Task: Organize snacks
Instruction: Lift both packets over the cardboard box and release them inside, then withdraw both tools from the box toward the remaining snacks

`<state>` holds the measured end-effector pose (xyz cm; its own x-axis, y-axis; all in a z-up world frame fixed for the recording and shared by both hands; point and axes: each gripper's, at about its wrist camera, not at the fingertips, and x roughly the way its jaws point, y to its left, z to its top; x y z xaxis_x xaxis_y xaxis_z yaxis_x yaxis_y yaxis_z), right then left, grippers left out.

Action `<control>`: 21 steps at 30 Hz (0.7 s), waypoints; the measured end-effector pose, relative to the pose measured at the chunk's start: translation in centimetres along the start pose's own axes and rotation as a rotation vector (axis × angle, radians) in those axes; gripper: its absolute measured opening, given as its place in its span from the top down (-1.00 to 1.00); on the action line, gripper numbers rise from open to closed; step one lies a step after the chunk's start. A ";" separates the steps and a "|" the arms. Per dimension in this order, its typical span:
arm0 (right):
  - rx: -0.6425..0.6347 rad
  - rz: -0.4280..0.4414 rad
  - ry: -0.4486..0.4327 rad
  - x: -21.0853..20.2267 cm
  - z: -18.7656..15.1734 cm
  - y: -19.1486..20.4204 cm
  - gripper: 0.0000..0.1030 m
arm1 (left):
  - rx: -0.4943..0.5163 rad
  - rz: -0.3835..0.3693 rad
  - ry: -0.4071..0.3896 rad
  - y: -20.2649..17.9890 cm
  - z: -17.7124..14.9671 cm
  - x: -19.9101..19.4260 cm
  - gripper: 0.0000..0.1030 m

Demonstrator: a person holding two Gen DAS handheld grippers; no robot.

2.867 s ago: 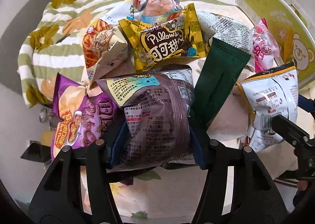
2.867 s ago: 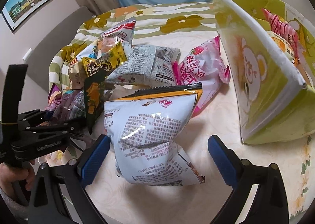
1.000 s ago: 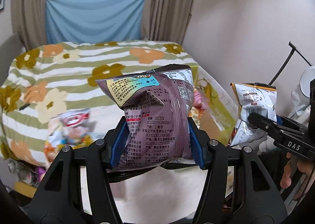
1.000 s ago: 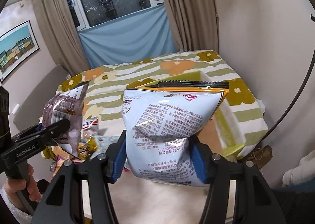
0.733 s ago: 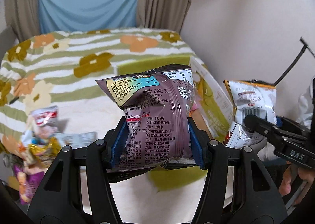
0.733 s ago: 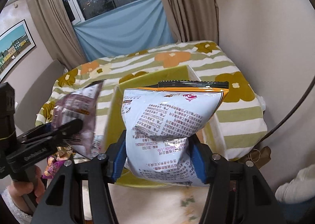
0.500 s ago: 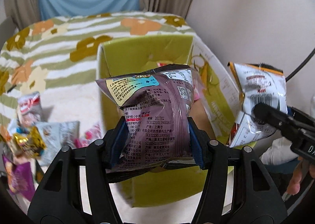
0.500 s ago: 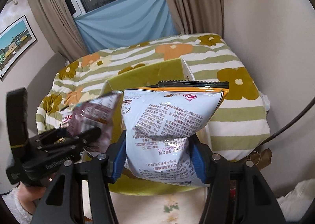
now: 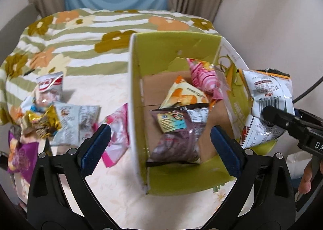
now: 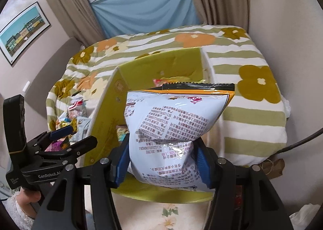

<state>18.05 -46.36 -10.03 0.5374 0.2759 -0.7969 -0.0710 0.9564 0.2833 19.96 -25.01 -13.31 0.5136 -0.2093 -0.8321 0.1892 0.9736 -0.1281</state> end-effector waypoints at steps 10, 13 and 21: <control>-0.028 0.056 0.050 2.6 -0.2 1.4 -0.08 | -0.005 0.053 -0.034 0.5 -0.5 -1.8 -0.91; -0.010 0.053 0.074 3.2 -0.5 1.3 -0.18 | -0.007 0.049 -0.025 0.5 -0.8 -1.8 -0.91; -0.029 0.014 -0.029 2.1 -2.2 1.2 -0.98 | 0.020 0.031 -0.045 -0.1 -1.2 -2.4 -0.91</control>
<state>17.28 -44.45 -12.58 0.5603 0.2865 -0.7772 -0.1022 0.9550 0.2784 17.72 -24.54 -11.91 0.5562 -0.1834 -0.8105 0.1894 0.9777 -0.0913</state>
